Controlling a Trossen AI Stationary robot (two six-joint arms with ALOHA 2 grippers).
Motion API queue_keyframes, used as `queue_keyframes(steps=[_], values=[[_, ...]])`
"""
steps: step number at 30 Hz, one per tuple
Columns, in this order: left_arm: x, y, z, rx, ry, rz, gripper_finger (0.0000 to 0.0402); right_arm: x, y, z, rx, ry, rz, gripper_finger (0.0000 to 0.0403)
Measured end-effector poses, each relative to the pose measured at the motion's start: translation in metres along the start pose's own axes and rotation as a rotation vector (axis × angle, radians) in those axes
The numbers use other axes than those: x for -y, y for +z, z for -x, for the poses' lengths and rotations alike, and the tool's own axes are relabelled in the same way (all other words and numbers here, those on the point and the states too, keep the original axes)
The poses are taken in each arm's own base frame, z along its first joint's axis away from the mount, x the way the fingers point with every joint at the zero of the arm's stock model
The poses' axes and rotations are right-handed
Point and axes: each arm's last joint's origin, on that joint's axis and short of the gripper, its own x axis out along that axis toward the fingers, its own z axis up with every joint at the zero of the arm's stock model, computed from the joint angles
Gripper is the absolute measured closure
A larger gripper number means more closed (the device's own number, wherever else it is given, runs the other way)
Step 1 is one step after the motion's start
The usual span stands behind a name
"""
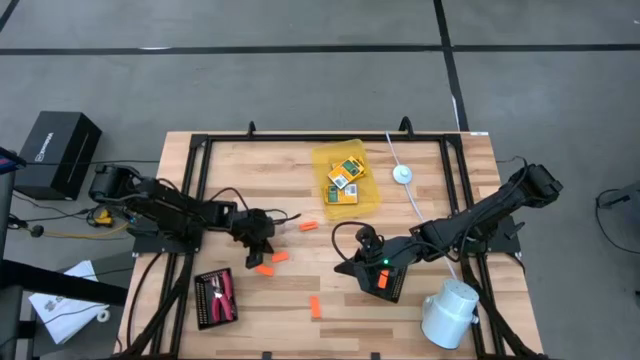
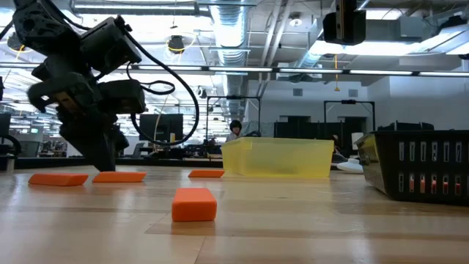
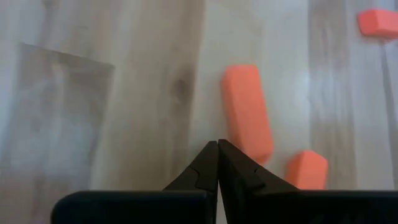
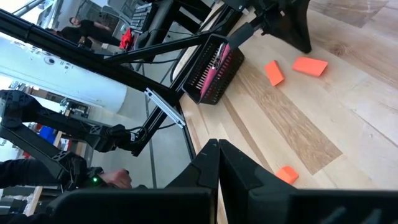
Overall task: Pick & Place School Supplies
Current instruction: Put the orange eraser into the right black bin
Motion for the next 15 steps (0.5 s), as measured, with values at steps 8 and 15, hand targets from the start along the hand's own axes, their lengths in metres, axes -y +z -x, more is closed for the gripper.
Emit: queue_keyframes(steps=[8,15], values=[[-0.004,0.01,0.005,0.07,-0.035,0.016,0.0401,0.0,0.0,0.0,-0.003,0.001,0.001,0.0403],[0.007,0.013,0.005,0.099,-0.137,-0.032,0.0401,0.0,0.0,0.0,-0.003,0.001,0.007,0.0403]])
